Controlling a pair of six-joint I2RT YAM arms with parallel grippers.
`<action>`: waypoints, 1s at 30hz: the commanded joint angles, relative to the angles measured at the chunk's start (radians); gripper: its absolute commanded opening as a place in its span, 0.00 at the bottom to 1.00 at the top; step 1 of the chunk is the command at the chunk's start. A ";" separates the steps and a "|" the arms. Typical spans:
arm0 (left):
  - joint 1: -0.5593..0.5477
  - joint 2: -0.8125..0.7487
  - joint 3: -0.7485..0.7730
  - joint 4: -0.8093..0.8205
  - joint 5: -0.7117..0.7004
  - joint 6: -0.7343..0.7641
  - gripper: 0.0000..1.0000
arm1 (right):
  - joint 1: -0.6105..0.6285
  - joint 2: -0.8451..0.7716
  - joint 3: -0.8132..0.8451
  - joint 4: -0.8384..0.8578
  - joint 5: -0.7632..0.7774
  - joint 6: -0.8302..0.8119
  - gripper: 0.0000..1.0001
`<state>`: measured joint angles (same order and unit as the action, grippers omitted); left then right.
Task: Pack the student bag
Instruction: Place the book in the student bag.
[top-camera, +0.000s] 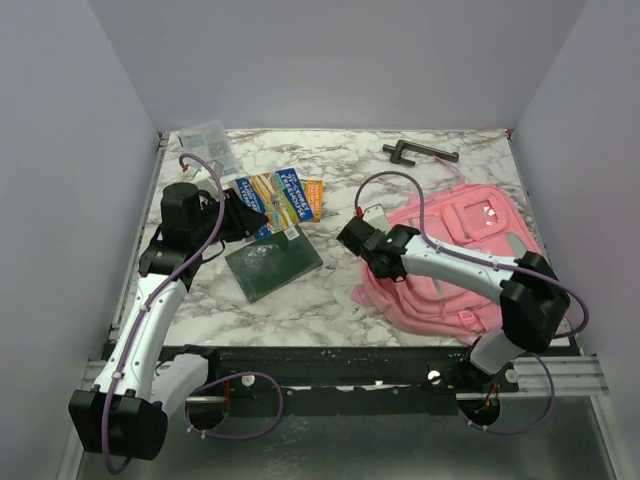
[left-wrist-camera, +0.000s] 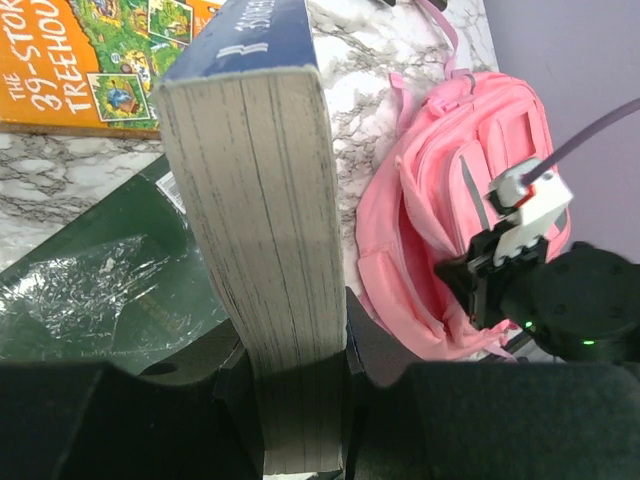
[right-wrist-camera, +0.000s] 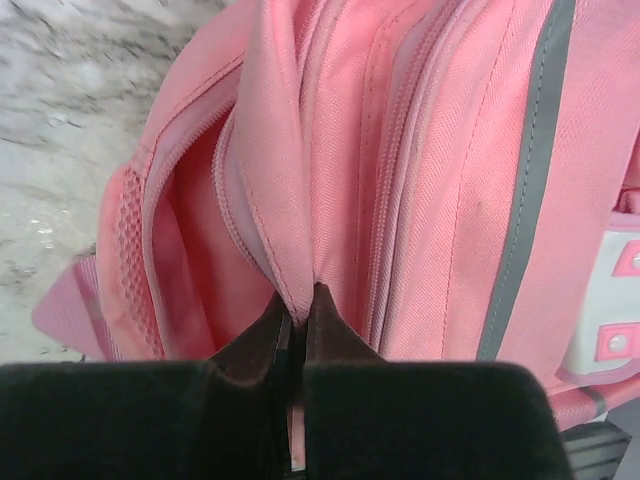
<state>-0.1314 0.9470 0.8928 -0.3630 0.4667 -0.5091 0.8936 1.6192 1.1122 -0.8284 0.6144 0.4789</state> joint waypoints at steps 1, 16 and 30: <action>-0.008 0.005 0.020 0.090 0.098 -0.048 0.00 | -0.013 -0.155 0.121 0.022 0.041 -0.090 0.00; -0.316 -0.030 -0.212 0.386 0.107 -0.486 0.00 | -0.318 -0.359 0.305 0.148 -0.493 -0.263 0.00; -0.548 0.437 -0.037 0.724 -0.101 -0.736 0.00 | -0.331 -0.364 0.310 0.225 -0.674 -0.150 0.00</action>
<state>-0.6147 1.2846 0.7658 0.1051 0.4019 -1.1328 0.5671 1.2846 1.3632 -0.7517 0.0383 0.2993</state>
